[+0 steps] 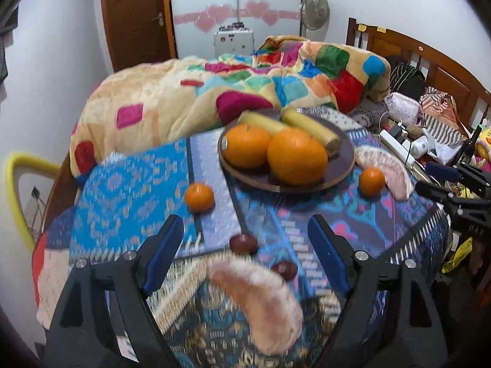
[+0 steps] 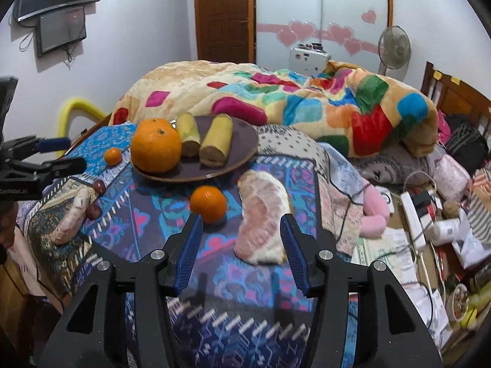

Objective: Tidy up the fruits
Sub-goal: 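Grasp a pink pomelo segment with the right gripper while the left gripper grasps another segment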

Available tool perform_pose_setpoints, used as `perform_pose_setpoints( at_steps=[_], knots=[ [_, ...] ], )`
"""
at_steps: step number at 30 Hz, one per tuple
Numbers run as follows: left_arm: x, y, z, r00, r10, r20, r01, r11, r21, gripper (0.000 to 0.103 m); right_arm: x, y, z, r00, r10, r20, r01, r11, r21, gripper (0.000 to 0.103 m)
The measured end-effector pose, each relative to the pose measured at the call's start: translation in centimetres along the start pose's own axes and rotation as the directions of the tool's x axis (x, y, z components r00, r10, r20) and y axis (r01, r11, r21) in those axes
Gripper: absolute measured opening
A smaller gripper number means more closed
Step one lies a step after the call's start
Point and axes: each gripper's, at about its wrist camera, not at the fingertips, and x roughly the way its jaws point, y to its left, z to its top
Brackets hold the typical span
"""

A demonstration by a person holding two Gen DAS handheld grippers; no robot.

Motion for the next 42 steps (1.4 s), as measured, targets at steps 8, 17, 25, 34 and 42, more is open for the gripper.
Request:
perform_pose_setpoints(
  at_steps=[8, 17, 25, 34, 42],
  knots=[
    [0.4, -0.6, -4.0, 0.998, -0.016, -0.063, 0.014, 0.999, -0.03, 0.084, -0.8, -0.2, -2.1, 0.999, -0.029, -0.029, 0.03, 1.0, 0.009, 0.051],
    [0.3, 1.8, -6.7, 0.996, 0.022, -0.084, -0.028, 0.997, -0.069, 0.086, -0.8, -0.5, -3.1, 0.999, -0.026, -0.046, 0.028, 0.999, 0.03, 0.054],
    [1.1, 3.0, -6.4, 0.996, 0.009, -0.089, -0.017, 0.995, -0.094, 0.067, 0.0, -0.6, -2.6, 0.998, -0.029, -0.049, 0.03, 0.999, 0.028, 0.054],
    [2.2, 3.2, -5.5, 0.996, -0.014, -0.085, 0.006, 0.996, -0.094, 0.064, 3.2, -1.1, -1.0, 0.994, -0.048, -0.096, 0.049, 0.999, 0.012, 0.054],
    [2.7, 3.6, -4.8, 0.997, -0.022, -0.08, 0.015, 0.997, -0.082, 0.048, 6.0, -1.2, 0.7, 0.989, -0.047, -0.138, 0.047, 0.999, -0.006, 0.054]
  ],
)
